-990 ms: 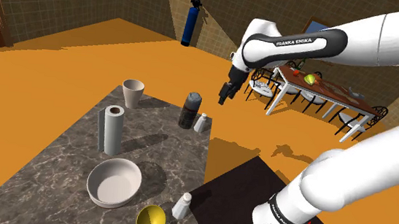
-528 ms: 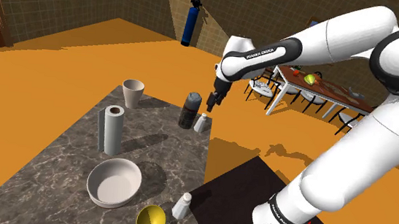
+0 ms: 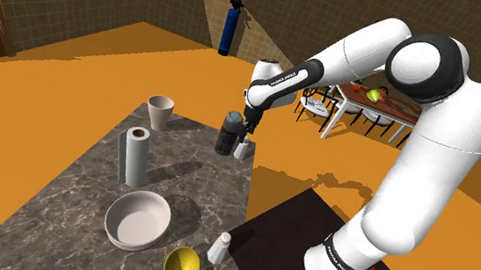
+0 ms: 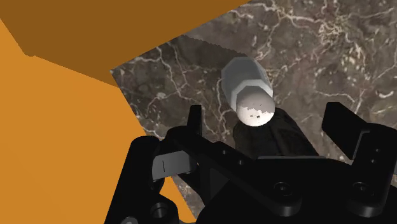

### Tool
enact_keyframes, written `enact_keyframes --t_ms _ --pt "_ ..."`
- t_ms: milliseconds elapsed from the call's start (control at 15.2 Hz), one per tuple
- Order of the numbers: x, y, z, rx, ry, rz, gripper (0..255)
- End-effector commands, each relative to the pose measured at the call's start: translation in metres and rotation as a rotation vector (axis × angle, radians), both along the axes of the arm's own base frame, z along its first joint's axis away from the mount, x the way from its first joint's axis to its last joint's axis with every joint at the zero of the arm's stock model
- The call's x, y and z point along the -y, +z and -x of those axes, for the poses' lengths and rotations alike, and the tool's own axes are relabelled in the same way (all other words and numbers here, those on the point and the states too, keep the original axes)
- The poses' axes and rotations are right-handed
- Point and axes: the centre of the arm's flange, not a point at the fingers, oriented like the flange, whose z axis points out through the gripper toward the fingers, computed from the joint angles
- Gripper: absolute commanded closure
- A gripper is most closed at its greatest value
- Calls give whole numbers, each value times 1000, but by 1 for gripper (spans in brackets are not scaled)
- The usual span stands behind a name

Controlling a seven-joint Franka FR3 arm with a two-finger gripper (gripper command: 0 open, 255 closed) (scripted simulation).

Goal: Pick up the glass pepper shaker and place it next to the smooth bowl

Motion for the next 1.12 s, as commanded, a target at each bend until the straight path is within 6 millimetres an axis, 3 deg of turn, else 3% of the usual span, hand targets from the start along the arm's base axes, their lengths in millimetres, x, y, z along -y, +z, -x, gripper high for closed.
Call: enact_keyframes --t_ms 0,330,792,858,1056 --pt "2 -12 -1 0 2 1 0" --pt "4 -36 1 0 2 1 0" --pt "4 -36 0 0 2 1 0" --pt "3 -35 1 0 2 1 255" --pt "5 -37 -1 -1 2 1 255"
